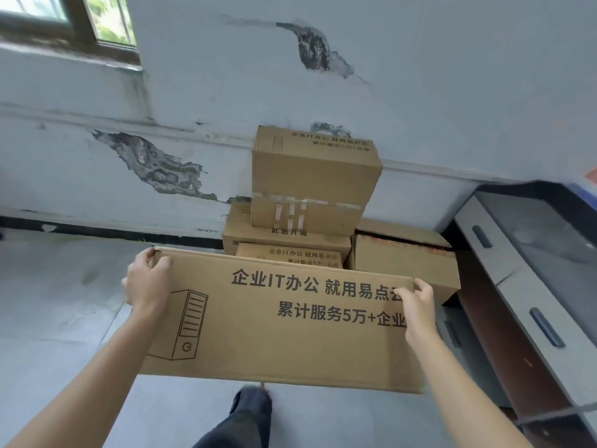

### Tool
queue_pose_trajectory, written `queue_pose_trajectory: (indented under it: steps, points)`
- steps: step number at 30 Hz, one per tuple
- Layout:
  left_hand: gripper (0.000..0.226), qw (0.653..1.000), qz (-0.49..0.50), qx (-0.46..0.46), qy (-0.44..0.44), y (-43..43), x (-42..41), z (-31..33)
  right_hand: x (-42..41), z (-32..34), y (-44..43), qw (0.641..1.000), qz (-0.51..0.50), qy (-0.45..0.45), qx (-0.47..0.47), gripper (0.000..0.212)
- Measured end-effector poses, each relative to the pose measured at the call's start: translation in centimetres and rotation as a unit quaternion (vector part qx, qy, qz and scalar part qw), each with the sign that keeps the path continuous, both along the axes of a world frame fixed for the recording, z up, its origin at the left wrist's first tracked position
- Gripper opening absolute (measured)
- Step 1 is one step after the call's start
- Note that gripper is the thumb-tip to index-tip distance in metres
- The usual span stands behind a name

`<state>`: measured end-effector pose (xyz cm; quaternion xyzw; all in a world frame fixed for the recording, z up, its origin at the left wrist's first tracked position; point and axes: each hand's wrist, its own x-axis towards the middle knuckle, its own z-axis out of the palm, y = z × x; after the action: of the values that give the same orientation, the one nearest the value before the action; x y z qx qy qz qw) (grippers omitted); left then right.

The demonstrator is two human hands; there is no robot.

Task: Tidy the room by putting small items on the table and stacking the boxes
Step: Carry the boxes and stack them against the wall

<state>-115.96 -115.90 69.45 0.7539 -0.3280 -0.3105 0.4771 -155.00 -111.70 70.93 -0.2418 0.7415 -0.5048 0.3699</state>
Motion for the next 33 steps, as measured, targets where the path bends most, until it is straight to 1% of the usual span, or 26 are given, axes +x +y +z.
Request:
queue_pose_trajectory:
  steps: [2,7,11,18,21,24,25,27,29,31,33]
  points:
    - [0.07,1.0,0.004,-0.009,0.018,-3.8,-0.4,-0.3,-0.6,0.1,-4.0,1.0,0.018,0.02,0.0,0.057]
    - [0.073,0.999,-0.006,0.002,0.034,-12.2,-1.9,-0.4,-1.6,1.1,-12.4,0.998,0.027,0.058,0.015,0.055]
    - [0.077,0.999,-0.028,0.006,0.038,-18.4,-2.5,-0.6,-1.9,0.7,-18.0,0.998,0.016,0.06,0.019,0.056]
    - [0.074,0.999,-0.008,-0.015,0.036,-24.6,-4.3,-1.1,-3.4,-0.3,-24.7,0.996,0.005,0.07,0.056,0.061]
    - [0.075,0.999,-0.001,0.005,0.043,-27.4,-5.5,-1.0,-4.5,-0.3,-28.5,0.995,0.023,0.078,0.065,0.062]
    - [0.07,0.998,-0.007,0.018,0.064,-31.1,-6.9,-1.5,-6.2,-0.5,-32.4,0.993,0.041,0.085,0.071,0.067]
    - [0.066,0.996,-0.007,0.016,0.084,-32.4,-7.3,-1.8,-6.8,-0.4,-33.7,0.993,0.049,0.082,0.072,0.069]
    - [0.052,0.992,-0.021,0.021,0.12,-35.4,-7.8,-2.5,-8.2,-0.6,-36.4,0.992,0.07,0.075,0.078,0.071]
    - [0.046,0.989,-0.048,0.051,0.132,-37.8,-8.2,-3.2,-9.5,-1.3,-38.8,0.988,0.099,0.073,0.098,0.071]
    - [0.051,0.988,-0.096,0.076,0.097,-39.4,-8.8,-3.8,-10.8,-2.4,-40.7,0.98,0.131,0.088,0.124,0.073]
    - [0.055,0.986,-0.135,0.089,0.028,-40.5,-9.5,-4.0,-11.9,-3.3,-42.3,0.973,0.157,0.097,0.142,0.075]
